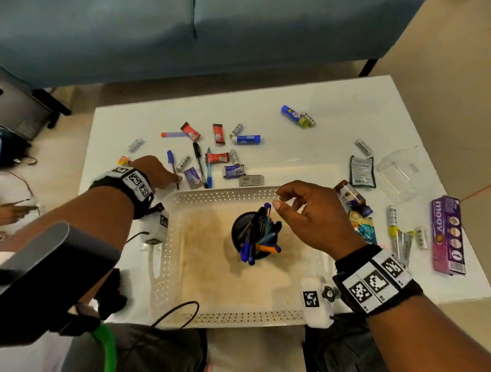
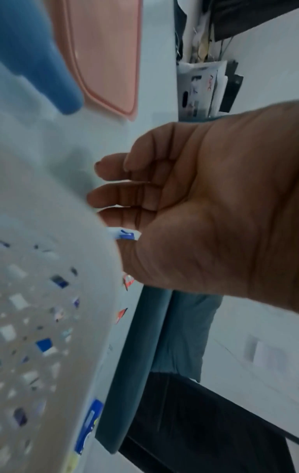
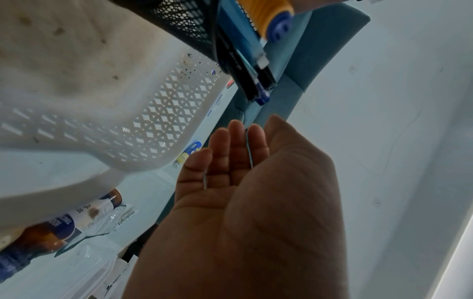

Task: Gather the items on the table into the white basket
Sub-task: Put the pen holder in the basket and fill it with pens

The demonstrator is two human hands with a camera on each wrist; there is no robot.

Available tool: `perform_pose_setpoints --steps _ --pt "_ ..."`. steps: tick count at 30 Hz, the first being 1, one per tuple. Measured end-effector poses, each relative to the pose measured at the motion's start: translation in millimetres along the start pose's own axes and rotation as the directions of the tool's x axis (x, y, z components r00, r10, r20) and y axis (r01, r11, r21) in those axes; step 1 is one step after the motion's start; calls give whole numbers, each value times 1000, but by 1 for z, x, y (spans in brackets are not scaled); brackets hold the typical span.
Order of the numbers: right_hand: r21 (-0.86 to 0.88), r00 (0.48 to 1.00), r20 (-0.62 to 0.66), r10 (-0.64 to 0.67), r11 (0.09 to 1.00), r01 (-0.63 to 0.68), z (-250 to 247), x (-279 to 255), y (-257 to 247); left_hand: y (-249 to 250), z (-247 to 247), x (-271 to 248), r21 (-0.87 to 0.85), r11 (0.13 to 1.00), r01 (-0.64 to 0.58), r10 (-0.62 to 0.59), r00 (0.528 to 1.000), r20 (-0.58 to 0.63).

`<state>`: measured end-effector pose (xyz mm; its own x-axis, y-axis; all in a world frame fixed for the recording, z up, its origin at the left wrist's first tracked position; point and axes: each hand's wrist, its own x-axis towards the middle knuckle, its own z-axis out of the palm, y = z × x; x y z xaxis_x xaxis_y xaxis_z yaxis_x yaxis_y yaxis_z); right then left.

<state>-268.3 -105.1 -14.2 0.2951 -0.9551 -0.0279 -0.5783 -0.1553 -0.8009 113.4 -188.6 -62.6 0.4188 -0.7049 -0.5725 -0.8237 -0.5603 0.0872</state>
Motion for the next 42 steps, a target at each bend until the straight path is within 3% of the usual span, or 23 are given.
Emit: perform_pose_setpoints --steps 9,12,15,19,21,25,30,35,38,42 --pt "21 997 68 49 999 -50 1 1 0 12 -10 -3 16 1000 -6 4 993 121" --pt "22 997 66 51 998 -53 1 2 -1 14 -23 -19 59 998 -25 21 998 62" --pt "11 997 57 50 999 -51 0 3 -2 22 -51 -50 66 996 -58 63 994 -85" --pt "74 1000 -10 28 997 -27 -3 2 -10 45 -62 -130 -126 937 -325 289 927 -239" --pt "172 998 -56 3 985 7 -4 0 -19 58 -44 -182 -252 857 -449 411 891 -191" --pt "399 996 -59 -62 914 81 -4 -7 -41 68 12 -241 -421 736 -531 563 824 -55" --pt "383 996 -54 -67 920 83 3 -9 -44 54 54 -246 -534 619 -576 590 790 -167" --pt "365 999 -36 4 931 9 10 -11 -33 52 64 -234 -513 535 -671 681 702 -208" --pt "400 986 -160 51 916 17 6 -7 -27 49 61 -222 -472 516 -715 714 663 -223" --pt "314 917 -394 59 947 74 0 -2 -20 40 60 -209 -261 616 -743 760 648 -54"
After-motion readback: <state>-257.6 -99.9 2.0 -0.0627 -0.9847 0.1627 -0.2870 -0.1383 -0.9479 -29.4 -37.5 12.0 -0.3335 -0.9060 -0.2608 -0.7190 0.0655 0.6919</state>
